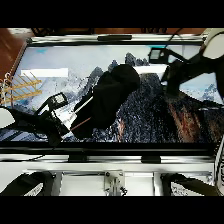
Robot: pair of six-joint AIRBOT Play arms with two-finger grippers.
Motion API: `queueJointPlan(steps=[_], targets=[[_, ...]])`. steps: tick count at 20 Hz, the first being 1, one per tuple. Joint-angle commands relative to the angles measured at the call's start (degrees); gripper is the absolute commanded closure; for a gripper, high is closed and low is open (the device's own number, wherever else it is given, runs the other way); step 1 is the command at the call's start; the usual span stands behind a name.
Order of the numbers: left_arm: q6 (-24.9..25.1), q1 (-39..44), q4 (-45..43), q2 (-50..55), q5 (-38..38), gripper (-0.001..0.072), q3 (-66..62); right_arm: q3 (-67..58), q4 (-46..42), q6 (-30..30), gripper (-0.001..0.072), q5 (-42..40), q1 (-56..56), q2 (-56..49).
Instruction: Fold the shirts.
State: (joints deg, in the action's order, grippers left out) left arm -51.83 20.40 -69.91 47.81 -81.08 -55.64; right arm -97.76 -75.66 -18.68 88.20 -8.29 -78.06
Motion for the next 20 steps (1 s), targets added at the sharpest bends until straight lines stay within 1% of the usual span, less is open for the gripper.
queueJointPlan(steps=[1,2,3,7,10,13,15,20], targets=[[0.7,0.0,-0.2,0.0,-0.6,0.0665,0.0,0.0,-1.2,9.4,0.0172,-15.0,-5.4,-1.0],[0.7,0.0,-0.2,0.0,-0.6,0.0665,0.0,0.0,-1.1,9.4,0.0173,-16.9,-6.6,-1.4],[0.7,0.0,-0.2,0.0,-0.6,0.0665,0.0,0.0,-0.5,9.3,0.0173,-16.9,-7.3,-2.0],[0.9,0.0,-1.2,0.0,-0.6,0.0665,0.0,0.0,0.7,9.3,0.0173,-10.7,-8.7,-5.2],[0.9,0.0,-2.8,0.0,-0.6,0.0666,0.0,0.0,1.5,9.4,0.0172,-8.2,-8.7,-6.2],[2.1,0.0,-2.7,0.0,-0.4,0.0666,0.0,0.0,3.1,9.8,0.0172,-8.0,-8.7,-7.0],[2.2,0.0,-2.6,0.0,-0.4,0.0666,0.0,0.0,5.7,9.8,0.0173,-7.6,-8.8,-8.1],[2.4,0.0,-2.5,0.0,-0.2,0.0666,0.0,0.0,6.4,8.9,0.0172,-7.4,-10.4,-11.5]])
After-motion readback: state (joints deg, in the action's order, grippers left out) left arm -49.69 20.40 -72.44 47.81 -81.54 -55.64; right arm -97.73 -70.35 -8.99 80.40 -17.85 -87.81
